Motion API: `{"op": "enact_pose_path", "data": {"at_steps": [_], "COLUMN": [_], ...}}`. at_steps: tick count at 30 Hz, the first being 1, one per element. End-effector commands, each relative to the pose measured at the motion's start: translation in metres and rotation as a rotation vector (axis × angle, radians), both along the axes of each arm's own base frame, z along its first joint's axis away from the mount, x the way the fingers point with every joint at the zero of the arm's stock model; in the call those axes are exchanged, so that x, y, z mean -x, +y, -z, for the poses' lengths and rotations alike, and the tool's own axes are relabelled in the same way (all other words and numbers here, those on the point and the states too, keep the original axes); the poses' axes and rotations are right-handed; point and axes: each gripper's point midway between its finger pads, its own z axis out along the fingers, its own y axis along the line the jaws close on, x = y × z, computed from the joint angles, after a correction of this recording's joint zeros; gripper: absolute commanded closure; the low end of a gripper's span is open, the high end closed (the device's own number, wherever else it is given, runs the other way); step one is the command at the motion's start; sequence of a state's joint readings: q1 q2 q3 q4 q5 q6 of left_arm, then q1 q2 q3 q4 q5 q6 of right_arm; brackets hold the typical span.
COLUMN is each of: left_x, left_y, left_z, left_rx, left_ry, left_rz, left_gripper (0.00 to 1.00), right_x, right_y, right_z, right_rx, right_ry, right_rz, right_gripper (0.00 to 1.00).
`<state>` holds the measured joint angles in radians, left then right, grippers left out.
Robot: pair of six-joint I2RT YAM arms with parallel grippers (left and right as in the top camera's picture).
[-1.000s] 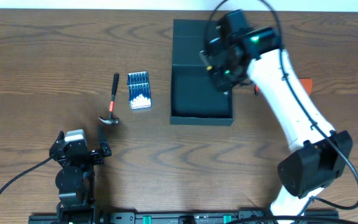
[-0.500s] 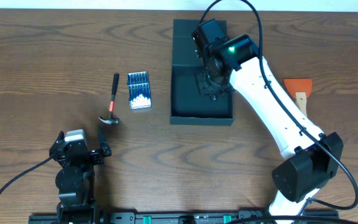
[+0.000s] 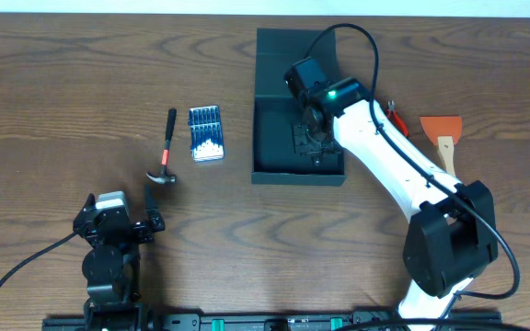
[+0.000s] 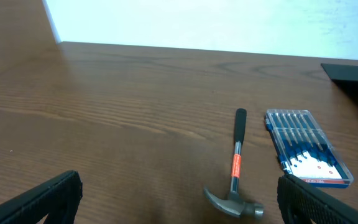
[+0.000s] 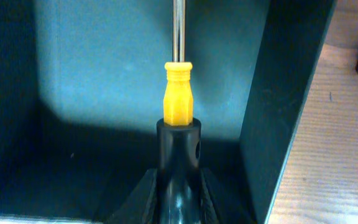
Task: Pack container
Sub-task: 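Lower the screwdriver into the box and open the right gripper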
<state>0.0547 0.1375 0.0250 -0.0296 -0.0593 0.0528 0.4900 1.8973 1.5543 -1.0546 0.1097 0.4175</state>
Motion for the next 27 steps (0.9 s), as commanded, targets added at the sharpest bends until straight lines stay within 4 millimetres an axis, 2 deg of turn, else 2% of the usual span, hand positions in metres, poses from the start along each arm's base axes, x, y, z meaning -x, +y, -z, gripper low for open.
{"op": "enact_pose_path", "data": {"at_steps": [1, 13, 27], "left_x": [0.004, 0.004, 0.004], "left_y": [0.003, 0.003, 0.003], "left_z": [0.018, 0.018, 0.018], "left_rx": [-0.009, -0.009, -0.009], "left_ry": [0.056, 0.057, 0.057], "left_rz": [-0.017, -0.017, -0.017], "left_gripper": [0.01, 0.01, 0.02], "right_x": [-0.003, -0.015, -0.001], "right_y": [-0.014, -0.03, -0.036], "right_z": [0.009, 0.017, 0.041], "right_rx": [0.013, 0.002, 0.019], "right_ry": [0.0, -0.026, 0.012], "right_rz": [0.063, 0.126, 0.138], "right_gripper": [0.99, 0.99, 0.99]}}
